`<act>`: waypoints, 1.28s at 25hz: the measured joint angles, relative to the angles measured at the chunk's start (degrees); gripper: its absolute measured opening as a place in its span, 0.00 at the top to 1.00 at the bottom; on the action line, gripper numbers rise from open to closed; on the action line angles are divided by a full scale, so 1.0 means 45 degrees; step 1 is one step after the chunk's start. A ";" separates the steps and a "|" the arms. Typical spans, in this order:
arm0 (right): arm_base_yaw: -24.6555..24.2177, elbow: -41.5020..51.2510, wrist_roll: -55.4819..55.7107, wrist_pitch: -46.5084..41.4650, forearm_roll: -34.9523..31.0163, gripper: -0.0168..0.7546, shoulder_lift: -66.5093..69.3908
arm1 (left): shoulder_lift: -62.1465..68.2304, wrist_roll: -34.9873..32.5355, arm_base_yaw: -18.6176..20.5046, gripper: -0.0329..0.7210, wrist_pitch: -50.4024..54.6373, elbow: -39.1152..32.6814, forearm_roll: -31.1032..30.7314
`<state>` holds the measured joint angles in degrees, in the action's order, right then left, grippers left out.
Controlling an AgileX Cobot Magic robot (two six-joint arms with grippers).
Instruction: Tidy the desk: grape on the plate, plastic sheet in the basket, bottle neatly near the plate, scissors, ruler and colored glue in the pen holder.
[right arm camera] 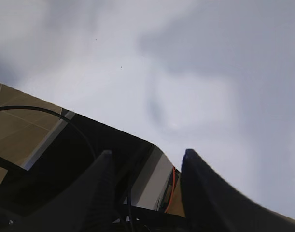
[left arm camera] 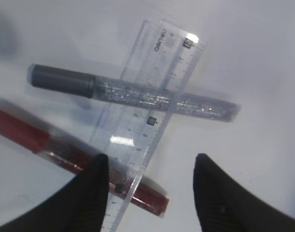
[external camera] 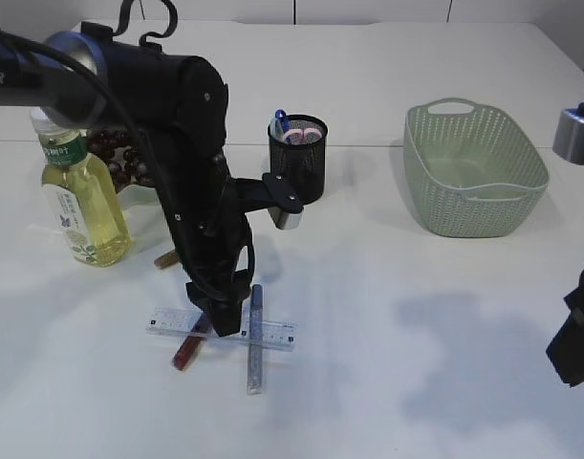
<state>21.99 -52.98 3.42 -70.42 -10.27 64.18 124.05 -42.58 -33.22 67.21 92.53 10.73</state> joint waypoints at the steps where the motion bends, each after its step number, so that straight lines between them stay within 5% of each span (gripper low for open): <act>1: 0.0000 0.0000 0.0000 0.0000 0.0018 0.51 0.0000 | 0.0088 0.0000 0.0000 0.41 -0.0027 0.0000 0.0000; 8: 0.0000 0.0000 -0.0022 0.0000 0.0191 0.51 0.0000 | 0.0371 0.0000 -0.0053 0.40 -0.0238 -0.0008 -0.0649; 15: 0.0000 0.0000 -0.0053 0.0000 0.0191 0.51 0.0000 | 0.0591 0.0000 -0.0101 0.27 -0.0575 -0.0008 -0.0784; 32: 0.0000 0.0000 -0.0077 0.0000 0.0325 0.51 0.0000 | 0.0591 -0.0511 -0.0179 0.25 -0.0901 -0.0008 -0.0666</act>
<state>21.99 -52.98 3.07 -70.42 -8.81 64.18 126.71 -44.88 -34.02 63.15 92.50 7.74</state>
